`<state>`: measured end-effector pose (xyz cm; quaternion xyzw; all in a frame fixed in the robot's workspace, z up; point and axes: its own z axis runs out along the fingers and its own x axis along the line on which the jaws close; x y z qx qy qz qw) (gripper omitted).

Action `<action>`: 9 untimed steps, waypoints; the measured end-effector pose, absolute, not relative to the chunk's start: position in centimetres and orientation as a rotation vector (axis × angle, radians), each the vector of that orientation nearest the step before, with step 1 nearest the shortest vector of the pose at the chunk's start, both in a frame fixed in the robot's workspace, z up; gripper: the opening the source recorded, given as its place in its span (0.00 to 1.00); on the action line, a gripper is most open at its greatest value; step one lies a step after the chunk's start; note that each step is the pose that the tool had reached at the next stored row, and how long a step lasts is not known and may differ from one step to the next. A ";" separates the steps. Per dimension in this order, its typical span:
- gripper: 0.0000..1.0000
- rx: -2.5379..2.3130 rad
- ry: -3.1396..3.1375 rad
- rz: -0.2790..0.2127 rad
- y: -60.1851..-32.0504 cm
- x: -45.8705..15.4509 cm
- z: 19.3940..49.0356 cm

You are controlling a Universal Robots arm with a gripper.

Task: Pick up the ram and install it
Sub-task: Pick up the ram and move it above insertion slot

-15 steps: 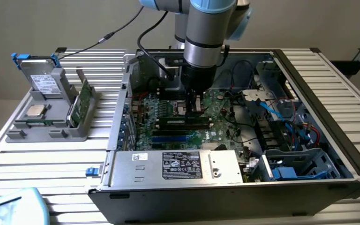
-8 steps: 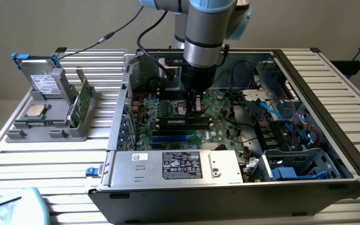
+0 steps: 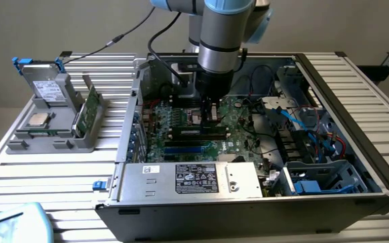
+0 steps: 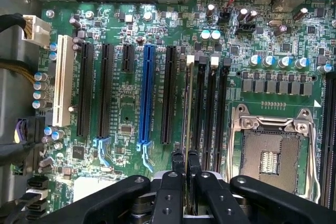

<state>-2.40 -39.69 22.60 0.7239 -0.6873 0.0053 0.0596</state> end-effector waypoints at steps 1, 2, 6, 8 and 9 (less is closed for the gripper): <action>0.14 2.192 -2.081 0.018 -39.7 -2.4 22.6; 0.14 2.192 -2.081 0.020 -39.7 -2.4 22.6; 0.14 2.194 -2.083 0.024 -39.7 -2.4 22.5; 0.14 2.194 -2.084 0.025 -39.7 -2.4 22.5; 0.14 2.194 -2.084 0.025 -39.7 -2.4 22.5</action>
